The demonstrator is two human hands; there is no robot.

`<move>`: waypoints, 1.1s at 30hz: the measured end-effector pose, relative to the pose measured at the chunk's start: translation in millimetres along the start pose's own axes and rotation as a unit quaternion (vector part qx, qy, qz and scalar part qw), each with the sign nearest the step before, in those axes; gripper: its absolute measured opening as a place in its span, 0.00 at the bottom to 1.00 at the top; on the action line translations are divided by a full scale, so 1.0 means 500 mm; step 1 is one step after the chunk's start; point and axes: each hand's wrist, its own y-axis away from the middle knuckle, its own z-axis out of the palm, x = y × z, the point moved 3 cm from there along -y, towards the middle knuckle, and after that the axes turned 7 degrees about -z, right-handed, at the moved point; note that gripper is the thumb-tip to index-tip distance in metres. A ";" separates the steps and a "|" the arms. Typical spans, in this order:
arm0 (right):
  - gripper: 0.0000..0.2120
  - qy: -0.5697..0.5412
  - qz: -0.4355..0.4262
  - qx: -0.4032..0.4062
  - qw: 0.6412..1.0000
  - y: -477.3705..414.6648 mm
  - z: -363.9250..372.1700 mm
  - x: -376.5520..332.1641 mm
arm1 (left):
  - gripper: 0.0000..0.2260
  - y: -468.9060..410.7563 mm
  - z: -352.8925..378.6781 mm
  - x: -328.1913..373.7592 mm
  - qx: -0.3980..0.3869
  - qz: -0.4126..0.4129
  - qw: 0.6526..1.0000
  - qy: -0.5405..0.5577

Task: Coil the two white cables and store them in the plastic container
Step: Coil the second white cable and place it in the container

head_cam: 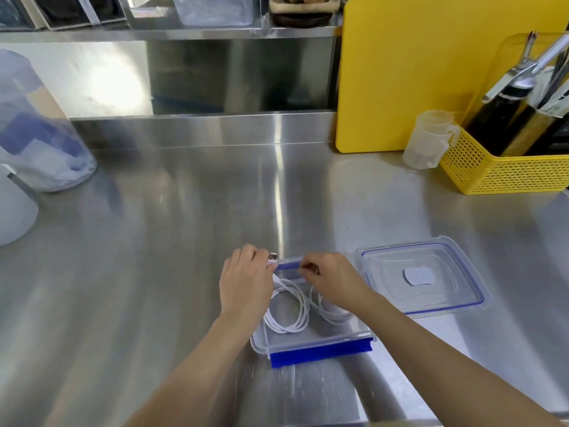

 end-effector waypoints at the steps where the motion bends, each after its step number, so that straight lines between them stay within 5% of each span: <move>1: 0.07 -0.014 0.012 -0.005 1.000 -0.003 0.008 -0.003 | 0.04 0.005 0.000 0.003 0.011 0.023 1.000 0.016; 5: 0.09 -0.021 0.048 -0.029 0.998 -0.007 0.035 -0.007 | 0.05 0.024 0.019 0.023 -0.036 0.112 0.992 0.046; 7: 0.08 -0.032 0.065 -0.027 0.997 -0.005 0.035 -0.001 | 0.13 0.031 0.036 0.031 -0.079 0.131 0.988 0.023; 11: 0.09 -0.063 0.069 -0.054 0.994 0.003 0.040 0.016 | 0.20 0.036 0.053 0.042 -0.143 0.123 0.982 -0.006; 15: 0.10 -0.019 0.071 0.011 0.997 0.008 0.038 0.025 | 0.23 0.042 0.063 0.048 -0.202 0.093 0.972 -0.077; 25: 0.11 0.011 0.151 -0.028 0.988 -0.010 0.058 0.038 | 0.11 0.041 0.057 0.053 -0.236 0.107 0.956 -0.135; 33: 0.09 0.163 0.072 -0.005 0.984 -0.001 0.063 0.017 | 0.12 0.032 0.053 0.049 -0.257 0.135 0.951 -0.101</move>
